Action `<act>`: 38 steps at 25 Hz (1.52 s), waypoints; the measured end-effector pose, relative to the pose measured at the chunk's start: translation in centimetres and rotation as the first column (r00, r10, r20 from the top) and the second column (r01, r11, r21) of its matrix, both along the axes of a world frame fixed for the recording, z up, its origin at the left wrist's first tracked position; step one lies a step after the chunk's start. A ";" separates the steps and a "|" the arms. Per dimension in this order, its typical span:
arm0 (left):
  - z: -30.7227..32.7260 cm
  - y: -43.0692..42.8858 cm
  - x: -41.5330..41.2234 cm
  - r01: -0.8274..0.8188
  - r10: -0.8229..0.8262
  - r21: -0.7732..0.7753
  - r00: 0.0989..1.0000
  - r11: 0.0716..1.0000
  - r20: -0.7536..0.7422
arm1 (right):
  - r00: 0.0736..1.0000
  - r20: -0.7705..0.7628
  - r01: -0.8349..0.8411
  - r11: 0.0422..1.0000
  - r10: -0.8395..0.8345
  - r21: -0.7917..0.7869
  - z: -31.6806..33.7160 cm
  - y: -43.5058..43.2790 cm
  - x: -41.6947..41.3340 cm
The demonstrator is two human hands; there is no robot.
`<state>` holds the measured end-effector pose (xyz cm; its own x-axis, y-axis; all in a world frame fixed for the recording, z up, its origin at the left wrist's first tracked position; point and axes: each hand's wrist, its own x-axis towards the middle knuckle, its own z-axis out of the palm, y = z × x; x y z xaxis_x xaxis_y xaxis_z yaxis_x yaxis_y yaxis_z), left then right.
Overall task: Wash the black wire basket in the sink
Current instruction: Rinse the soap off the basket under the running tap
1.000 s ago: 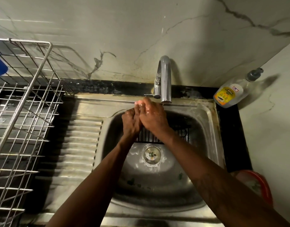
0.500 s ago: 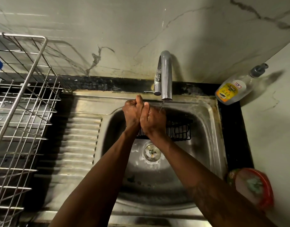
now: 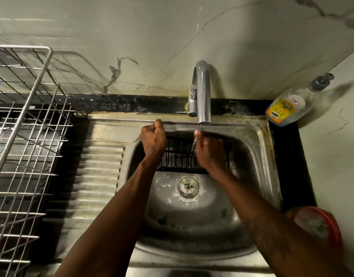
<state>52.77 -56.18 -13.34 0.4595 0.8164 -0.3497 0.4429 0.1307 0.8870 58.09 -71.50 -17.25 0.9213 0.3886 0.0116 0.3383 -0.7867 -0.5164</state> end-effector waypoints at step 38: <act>-1.0 -1.3 0.1 -0.044 0.043 -0.009 0.996 0.999 -0.084 | 0.989 -0.098 -0.119 0.985 0.107 -0.124 0.6 -1.8 1.4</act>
<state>52.88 -57.51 -14.33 0.3924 0.8309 -0.3944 0.5091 0.1609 0.8456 59.48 -73.34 -16.67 0.8662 0.4834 -0.1266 0.3856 -0.8078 -0.4458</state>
